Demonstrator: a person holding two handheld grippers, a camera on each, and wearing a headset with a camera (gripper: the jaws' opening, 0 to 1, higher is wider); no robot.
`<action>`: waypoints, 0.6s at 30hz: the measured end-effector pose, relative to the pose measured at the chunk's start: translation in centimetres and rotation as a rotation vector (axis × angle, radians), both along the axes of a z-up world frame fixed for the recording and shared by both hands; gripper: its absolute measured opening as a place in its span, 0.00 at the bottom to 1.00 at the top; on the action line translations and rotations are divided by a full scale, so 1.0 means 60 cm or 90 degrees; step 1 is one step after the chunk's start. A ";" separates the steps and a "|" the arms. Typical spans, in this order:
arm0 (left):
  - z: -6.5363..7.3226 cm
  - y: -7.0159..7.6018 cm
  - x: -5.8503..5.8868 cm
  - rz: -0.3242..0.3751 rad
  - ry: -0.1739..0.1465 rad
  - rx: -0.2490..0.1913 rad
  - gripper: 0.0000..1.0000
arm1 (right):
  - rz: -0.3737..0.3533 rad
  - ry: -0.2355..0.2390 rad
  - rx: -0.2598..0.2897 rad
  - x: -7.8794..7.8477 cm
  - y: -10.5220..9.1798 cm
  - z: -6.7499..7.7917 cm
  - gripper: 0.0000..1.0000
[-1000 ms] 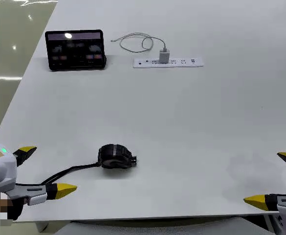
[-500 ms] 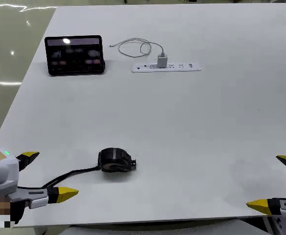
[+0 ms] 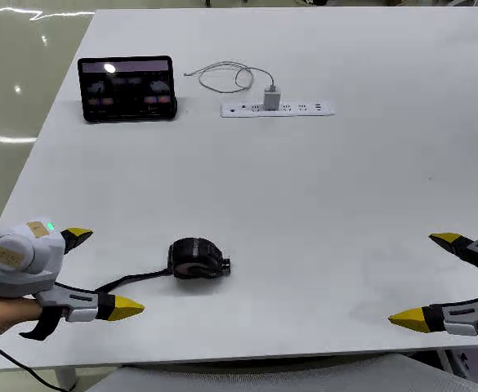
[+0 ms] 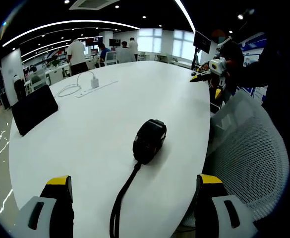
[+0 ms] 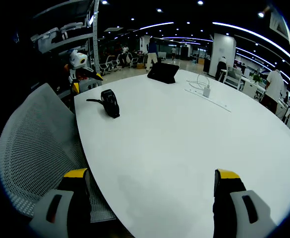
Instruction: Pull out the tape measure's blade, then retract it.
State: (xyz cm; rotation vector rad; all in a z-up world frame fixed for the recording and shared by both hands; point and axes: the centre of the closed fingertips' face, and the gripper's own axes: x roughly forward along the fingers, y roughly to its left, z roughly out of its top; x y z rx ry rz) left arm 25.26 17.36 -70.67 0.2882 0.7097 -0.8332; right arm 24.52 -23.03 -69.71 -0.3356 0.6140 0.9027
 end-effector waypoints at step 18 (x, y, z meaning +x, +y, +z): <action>-0.017 -0.067 0.016 -0.191 0.037 0.100 0.98 | 0.068 0.014 -0.034 0.007 0.040 -0.020 1.00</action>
